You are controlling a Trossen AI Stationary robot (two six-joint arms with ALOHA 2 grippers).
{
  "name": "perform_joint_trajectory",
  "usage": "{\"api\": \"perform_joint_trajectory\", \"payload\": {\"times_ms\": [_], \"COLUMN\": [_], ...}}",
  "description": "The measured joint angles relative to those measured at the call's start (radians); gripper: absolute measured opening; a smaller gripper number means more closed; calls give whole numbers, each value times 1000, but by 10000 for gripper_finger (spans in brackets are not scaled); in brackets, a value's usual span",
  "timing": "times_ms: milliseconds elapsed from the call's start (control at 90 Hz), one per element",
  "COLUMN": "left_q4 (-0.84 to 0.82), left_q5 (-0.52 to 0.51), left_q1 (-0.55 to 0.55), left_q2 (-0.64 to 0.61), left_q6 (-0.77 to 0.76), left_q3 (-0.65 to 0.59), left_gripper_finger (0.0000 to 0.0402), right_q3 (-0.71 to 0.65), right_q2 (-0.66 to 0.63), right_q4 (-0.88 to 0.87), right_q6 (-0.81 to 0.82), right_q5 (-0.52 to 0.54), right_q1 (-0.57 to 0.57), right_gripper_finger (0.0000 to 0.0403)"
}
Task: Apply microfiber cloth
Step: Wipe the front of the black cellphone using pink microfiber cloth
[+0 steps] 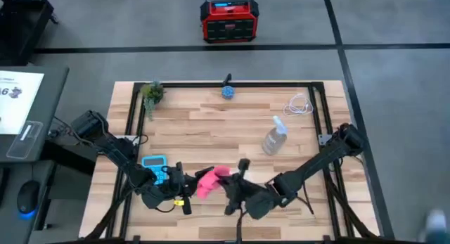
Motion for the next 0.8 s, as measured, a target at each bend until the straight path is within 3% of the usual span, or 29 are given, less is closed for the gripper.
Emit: {"api": "perform_joint_trajectory", "payload": {"times_ms": [189,444,622,800], "left_q4": [-12,-61,-68,-206], "left_q5": [-8,17,28,77], "left_q1": [2,1,0,43], "left_q2": [0,1,0,0], "left_q6": [-5,-50,-70,-276], "left_q3": [-1,-3,0,0], "left_gripper_finger": [13,13,13,13], "right_q3": [0,0,-2,-2], "right_q2": [1,2,4,4], "right_q4": [-48,-438,-680,-920], "right_q6": [-37,278,473,682], "right_q5": [-21,-120,-127,-209], "right_q1": [-41,-19,35,110], "right_gripper_finger": [0,0,0,0]}}
